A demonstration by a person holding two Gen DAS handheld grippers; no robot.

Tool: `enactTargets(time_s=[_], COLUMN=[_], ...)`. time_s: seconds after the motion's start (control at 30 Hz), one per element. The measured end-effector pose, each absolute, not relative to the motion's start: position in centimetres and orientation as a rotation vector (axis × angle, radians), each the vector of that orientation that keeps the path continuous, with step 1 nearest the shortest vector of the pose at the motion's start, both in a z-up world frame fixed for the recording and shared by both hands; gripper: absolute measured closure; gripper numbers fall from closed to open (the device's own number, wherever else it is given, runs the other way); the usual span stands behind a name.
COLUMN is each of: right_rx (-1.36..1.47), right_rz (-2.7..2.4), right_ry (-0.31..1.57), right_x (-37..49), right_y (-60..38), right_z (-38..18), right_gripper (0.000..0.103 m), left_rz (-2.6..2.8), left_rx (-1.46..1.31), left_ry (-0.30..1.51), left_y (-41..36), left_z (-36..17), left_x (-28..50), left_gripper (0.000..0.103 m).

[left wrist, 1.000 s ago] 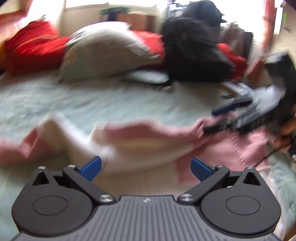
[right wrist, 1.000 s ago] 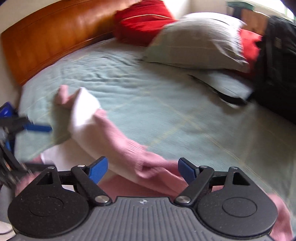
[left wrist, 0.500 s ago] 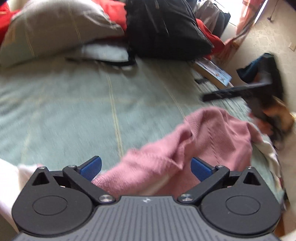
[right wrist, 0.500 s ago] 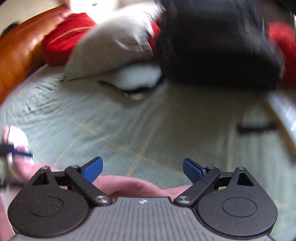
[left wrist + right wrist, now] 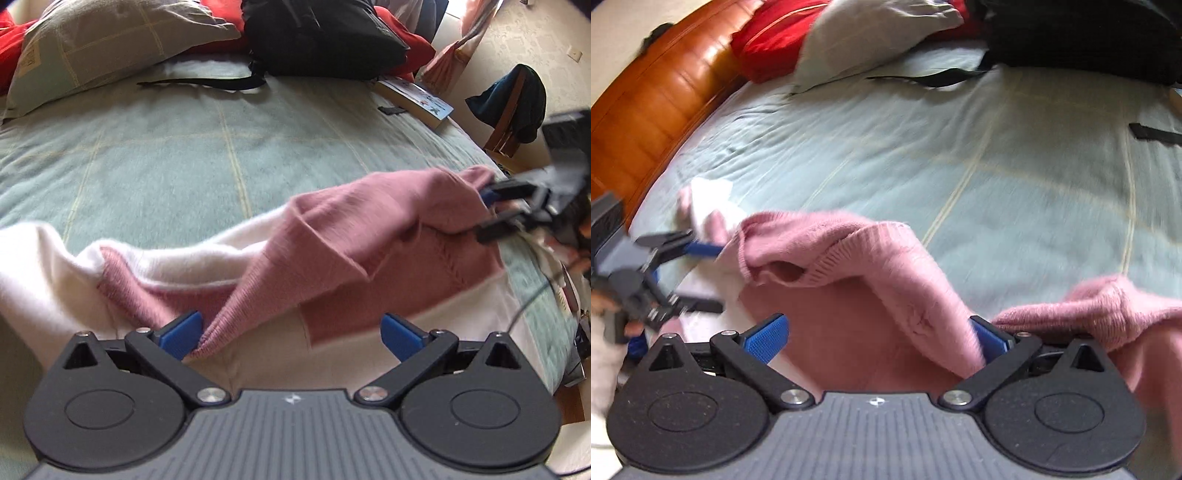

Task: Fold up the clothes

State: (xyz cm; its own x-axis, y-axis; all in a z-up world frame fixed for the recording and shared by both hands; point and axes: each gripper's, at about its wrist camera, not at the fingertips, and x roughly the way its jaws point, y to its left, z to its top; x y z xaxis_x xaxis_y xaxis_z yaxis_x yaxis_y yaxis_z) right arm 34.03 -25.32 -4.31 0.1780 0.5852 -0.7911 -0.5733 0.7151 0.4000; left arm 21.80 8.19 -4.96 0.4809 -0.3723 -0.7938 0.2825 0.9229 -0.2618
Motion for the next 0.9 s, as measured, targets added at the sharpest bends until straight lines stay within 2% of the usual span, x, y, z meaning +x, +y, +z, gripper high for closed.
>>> enactTargets(time_s=[0.27,0.4,0.53,0.73,0.9], right_rx=[-0.111,-0.124,-0.079,0.108,0.175], right_rz=[0.82,0.852,0.884,0.906,0.964], right_ry=[1.11,0.97,0.855,1.107,1.171], right_x=[27.8,27.3,31.4,38.7,33.9], right_y=[-25.3,-25.7,-25.1,-24.7,-27.3], right_z=[-3.3,-0.4,0.5,-4.3,-4.7], right_gripper=[0.0,0.0,0.0,0.0,0.0], left_rz=[-0.34,-0.373,-0.434,-0.5,-0.497], left_rx=[-0.082,-0.052,-0.118,-0.275,-0.296], left_ry=[1.033,0.949,0.862,0.921,0.979], left_y=[9.2,8.8,8.3,7.7,8.1], left_z=[-5.4,-2.7,-0.6,-3.3,-5.1], left_x=[18.2,17.9,20.6,24.6,23.0], left_gripper=[0.001,0.001,0.001,0.001,0.001])
